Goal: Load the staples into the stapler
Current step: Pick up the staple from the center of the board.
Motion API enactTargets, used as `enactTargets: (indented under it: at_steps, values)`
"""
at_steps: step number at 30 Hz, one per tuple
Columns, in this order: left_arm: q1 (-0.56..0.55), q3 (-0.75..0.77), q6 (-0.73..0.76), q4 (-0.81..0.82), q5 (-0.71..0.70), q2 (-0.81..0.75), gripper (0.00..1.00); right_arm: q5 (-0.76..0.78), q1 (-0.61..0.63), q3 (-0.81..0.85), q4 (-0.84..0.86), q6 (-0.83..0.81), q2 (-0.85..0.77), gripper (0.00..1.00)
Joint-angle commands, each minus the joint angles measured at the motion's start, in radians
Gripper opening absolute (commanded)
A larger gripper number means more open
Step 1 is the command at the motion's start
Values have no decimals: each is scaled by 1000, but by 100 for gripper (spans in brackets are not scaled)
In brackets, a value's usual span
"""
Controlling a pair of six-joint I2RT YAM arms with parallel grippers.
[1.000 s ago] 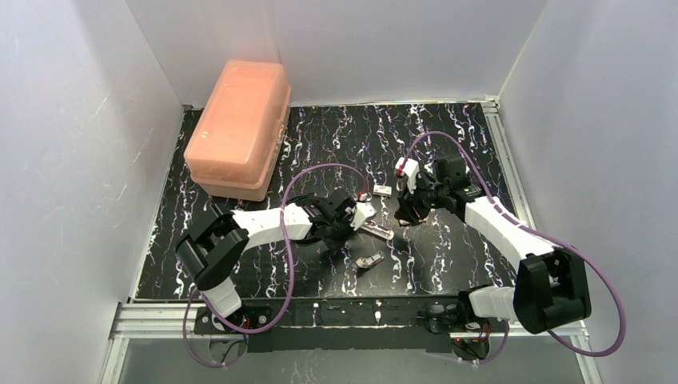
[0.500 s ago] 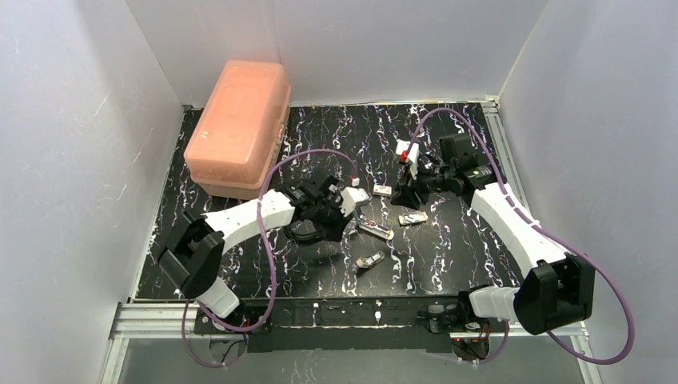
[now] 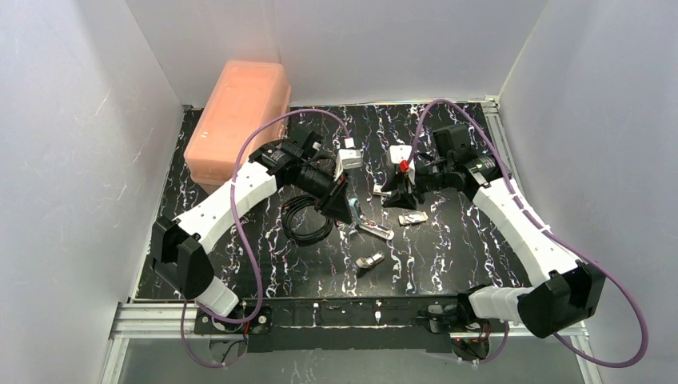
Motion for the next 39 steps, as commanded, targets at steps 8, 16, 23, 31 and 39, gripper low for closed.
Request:
enactTargets:
  at_steps: [8, 16, 23, 31, 39]
  values:
    - [4, 176, -77, -161, 290, 57, 11, 44, 130, 109, -135, -185, -78, 44]
    - [4, 216, -116, -162, 332, 108, 10, 41, 167, 131, -158, -201, -79, 44]
    - [4, 240, -132, -162, 347, 142, 10, 28, 199, 139, -165, -201, -68, 44]
    - [3, 246, -150, -155, 351, 160, 10, 48, 233, 145, -149, -194, -58, 42]
    - [3, 249, -160, -150, 357, 169, 10, 69, 253, 140, -138, -189, -53, 37]
